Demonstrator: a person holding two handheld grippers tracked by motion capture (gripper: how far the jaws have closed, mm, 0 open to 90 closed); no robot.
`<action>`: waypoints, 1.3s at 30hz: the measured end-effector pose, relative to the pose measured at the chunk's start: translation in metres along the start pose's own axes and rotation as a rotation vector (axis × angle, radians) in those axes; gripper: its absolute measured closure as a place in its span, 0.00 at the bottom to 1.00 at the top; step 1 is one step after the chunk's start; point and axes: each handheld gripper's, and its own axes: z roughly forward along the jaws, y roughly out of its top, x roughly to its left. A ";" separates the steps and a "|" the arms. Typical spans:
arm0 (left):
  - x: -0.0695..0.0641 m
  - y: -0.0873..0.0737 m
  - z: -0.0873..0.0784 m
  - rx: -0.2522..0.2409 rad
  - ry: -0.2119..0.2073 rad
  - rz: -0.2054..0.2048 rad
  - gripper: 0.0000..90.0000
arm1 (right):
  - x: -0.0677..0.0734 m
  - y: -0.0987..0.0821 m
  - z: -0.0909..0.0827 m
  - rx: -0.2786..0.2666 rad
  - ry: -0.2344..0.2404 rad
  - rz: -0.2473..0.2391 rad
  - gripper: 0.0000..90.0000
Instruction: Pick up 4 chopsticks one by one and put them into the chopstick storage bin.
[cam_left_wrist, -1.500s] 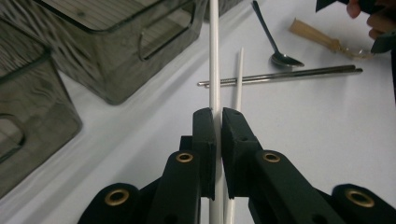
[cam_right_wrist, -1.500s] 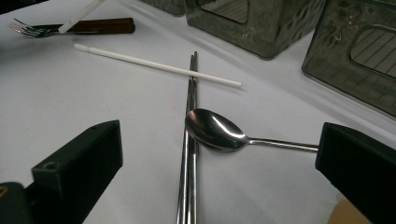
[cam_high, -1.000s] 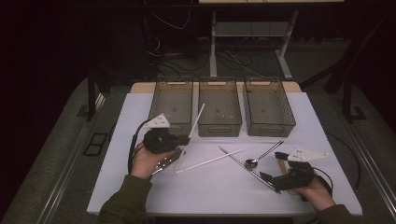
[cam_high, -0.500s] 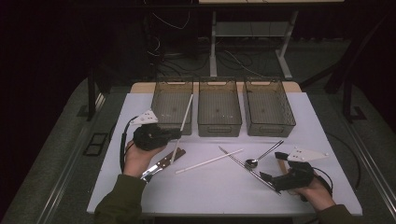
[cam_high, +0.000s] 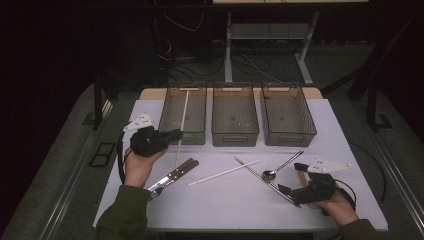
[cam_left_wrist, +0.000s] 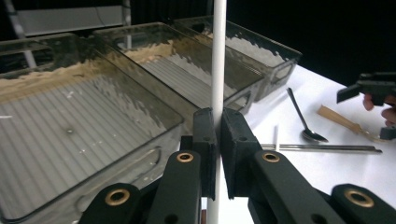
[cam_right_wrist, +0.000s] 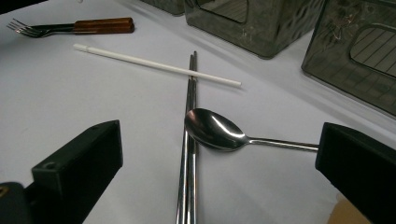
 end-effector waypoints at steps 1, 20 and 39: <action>0.000 0.000 0.000 0.000 0.000 0.000 0.94 | 0.000 0.000 0.000 0.000 0.000 0.000 0.01; 0.030 0.031 0.001 -0.038 0.088 0.017 0.94 | 0.000 -0.001 0.000 0.006 0.001 0.015 0.01; 0.071 0.067 0.014 -0.048 0.202 -0.011 0.94 | -0.001 -0.002 0.000 0.003 -0.001 0.015 0.01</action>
